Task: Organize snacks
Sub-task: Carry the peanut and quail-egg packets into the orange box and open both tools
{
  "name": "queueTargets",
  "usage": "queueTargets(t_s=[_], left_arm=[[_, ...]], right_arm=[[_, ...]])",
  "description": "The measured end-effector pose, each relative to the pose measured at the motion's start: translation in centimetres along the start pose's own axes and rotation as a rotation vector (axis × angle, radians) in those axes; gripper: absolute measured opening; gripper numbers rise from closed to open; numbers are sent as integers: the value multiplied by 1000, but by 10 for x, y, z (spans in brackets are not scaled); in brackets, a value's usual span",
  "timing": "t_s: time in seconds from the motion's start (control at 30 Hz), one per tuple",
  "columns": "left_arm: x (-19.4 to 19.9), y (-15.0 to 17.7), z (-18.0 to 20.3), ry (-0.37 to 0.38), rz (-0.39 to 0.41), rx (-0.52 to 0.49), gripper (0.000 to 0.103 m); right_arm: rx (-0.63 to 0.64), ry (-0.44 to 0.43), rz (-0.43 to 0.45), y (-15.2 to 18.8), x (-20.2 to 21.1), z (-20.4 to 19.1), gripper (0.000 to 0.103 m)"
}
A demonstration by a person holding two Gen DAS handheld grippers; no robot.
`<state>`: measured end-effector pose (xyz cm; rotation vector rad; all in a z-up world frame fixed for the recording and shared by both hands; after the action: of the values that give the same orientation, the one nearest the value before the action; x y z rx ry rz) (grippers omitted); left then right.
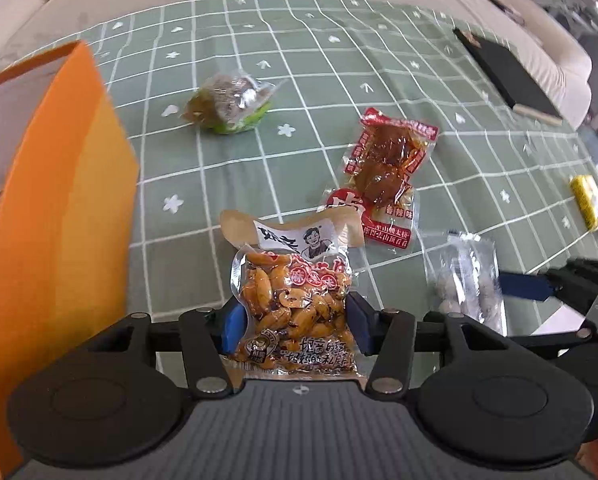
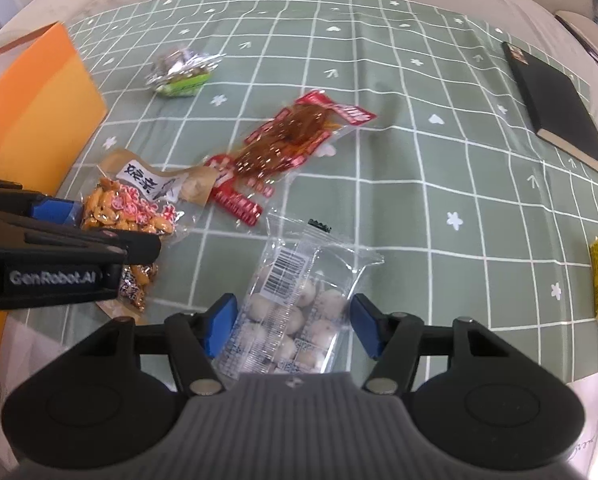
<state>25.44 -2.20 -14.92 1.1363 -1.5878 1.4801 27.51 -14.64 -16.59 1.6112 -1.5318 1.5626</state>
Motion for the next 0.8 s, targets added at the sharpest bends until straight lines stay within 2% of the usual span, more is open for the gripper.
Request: queueTargets(t_s=[0.13, 0.43, 0.8], left_arm=[[12, 4, -9, 10, 17, 50, 59], [47, 11, -17, -7, 67, 77, 59], [104, 12, -43, 41, 171, 123, 59]], right_arm=[[25, -14, -5, 5, 6, -6, 59], [55, -49, 9, 10, 23, -17, 58], [58, -117, 111, 10, 59, -44, 56]])
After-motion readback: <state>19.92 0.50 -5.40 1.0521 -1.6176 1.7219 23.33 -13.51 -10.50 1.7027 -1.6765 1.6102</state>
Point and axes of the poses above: each gripper's, at about its wrist camera, not at the fingertips, and x roughly against the way its jaws point, z to its right, y to its underside, the point moved 6 cm from there along -x, roughly the way its jaws point, and after that the axes turned 14 degrees about -y, right-handed, at the moved point
